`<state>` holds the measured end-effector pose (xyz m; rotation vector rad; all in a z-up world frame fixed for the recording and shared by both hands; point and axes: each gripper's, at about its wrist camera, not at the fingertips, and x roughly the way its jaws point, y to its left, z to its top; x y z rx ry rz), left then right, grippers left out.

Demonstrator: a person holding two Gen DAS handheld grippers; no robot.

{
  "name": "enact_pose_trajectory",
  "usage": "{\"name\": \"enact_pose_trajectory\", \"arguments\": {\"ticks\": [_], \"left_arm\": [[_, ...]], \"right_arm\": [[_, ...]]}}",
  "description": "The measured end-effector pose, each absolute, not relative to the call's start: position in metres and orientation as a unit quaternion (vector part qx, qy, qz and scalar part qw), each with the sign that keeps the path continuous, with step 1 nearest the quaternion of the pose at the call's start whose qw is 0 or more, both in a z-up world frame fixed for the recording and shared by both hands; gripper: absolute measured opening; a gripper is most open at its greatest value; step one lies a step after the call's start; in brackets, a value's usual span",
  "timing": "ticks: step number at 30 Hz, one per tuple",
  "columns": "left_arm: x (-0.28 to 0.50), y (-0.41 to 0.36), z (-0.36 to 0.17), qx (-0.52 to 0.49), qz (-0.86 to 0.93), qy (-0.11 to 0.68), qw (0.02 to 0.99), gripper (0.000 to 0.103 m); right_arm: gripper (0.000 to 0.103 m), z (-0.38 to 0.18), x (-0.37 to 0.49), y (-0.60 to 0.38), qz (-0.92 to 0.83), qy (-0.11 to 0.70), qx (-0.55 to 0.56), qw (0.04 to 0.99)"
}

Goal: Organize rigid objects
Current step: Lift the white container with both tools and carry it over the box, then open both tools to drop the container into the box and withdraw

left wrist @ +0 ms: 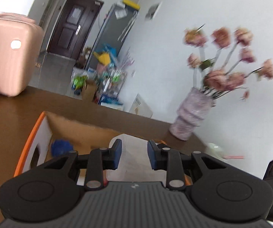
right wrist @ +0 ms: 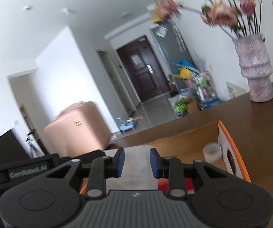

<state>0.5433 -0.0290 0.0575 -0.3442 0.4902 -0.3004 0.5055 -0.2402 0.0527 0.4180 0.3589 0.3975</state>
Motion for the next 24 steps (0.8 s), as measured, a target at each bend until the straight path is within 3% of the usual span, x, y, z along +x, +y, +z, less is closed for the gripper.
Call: {"name": "enact_pose_trajectory", "arguments": {"ticks": [6,9,13,20,24], "left_arm": [[0.658,-0.035,0.022,-0.142,-0.141,0.352,0.914,0.029],[0.674,-0.03,-0.001,-0.152,-0.135,0.362,0.91,0.03],[0.675,-0.022,-0.012,-0.167,-0.141,0.358,0.908,0.035],[0.654,-0.015,0.021,-0.135,-0.112,0.332,0.927,0.046],[0.61,-0.004,0.058,-0.113,-0.097,0.307,0.94,0.063]], "right_arm": [[0.028,0.035,0.645,-0.24,0.152,0.281,0.225,0.921],[0.031,0.015,0.673,-0.238,0.135,0.323,0.247,0.904],[0.032,0.005,0.681,-0.237,0.142,0.331,0.267,0.894],[0.046,0.02,0.669,-0.231,0.124,0.315,0.233,0.912],[0.054,0.055,0.633,-0.236,0.136,0.3,0.202,0.922]]}}
